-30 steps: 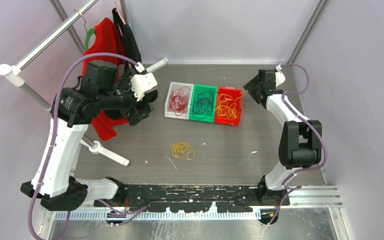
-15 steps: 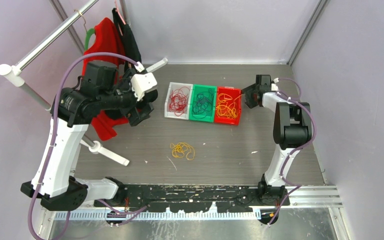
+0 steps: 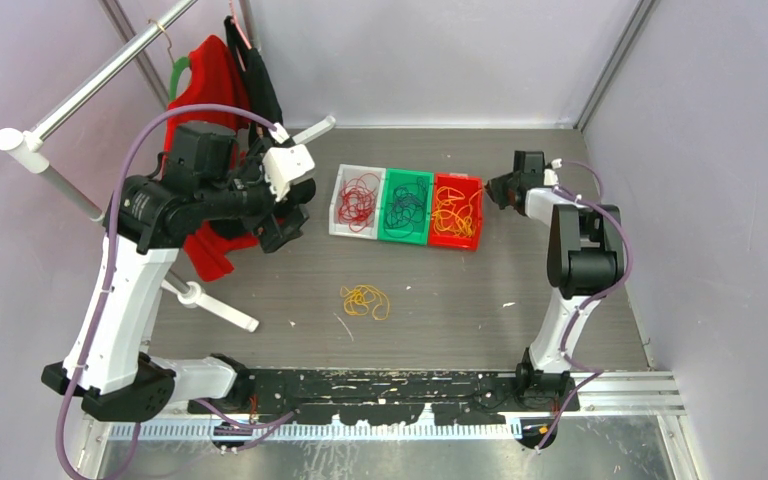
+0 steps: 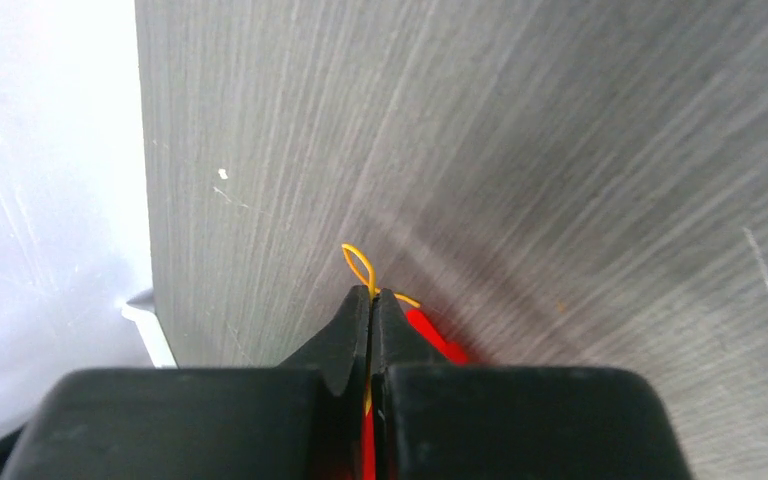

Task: Untangle the cables
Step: Place the cable in the bin.

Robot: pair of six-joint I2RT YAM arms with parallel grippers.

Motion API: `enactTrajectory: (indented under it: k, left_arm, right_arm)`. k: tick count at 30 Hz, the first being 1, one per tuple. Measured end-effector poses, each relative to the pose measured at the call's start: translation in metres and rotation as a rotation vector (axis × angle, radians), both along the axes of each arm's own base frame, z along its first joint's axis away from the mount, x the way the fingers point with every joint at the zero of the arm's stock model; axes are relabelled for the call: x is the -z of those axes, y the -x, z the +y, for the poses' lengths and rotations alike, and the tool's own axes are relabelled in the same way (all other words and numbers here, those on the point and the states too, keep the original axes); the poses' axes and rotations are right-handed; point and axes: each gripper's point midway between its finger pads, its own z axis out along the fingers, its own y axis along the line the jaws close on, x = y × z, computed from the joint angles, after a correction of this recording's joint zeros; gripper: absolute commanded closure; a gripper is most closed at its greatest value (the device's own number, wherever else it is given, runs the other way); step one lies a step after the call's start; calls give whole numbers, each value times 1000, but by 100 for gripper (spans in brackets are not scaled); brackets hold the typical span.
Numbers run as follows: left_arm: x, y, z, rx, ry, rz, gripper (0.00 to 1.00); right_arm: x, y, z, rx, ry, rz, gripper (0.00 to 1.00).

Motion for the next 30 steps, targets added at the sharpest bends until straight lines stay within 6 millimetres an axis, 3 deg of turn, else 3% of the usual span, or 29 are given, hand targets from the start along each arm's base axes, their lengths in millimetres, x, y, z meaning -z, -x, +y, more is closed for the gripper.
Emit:
enactTrajectory:
  k: [4, 7, 16, 19, 22, 30]
  left_arm:
    - [0, 0, 0, 0, 3, -5, 0]
    - [0, 0, -1, 2, 6, -7, 0]
    - [-1, 0, -1, 5, 14, -16, 0]
    - [-2, 0, -2, 4, 17, -19, 0]
    - [-2, -1, -2, 3, 18, -19, 0]
    - [-4, 0, -1, 2, 23, -24, 0]
  right_arm:
    - [2, 11, -1, 6, -3, 12, 99]
    - [-9, 19, -3, 10, 3, -7, 99]
    - [-104, 29, -2, -37, 96, -213, 99]
    - [-125, 33, 4, -67, 151, -259, 99]
    - [-126, 39, 19, -124, 206, -259, 99]
    - [-96, 65, 70, -304, 310, -167, 99]
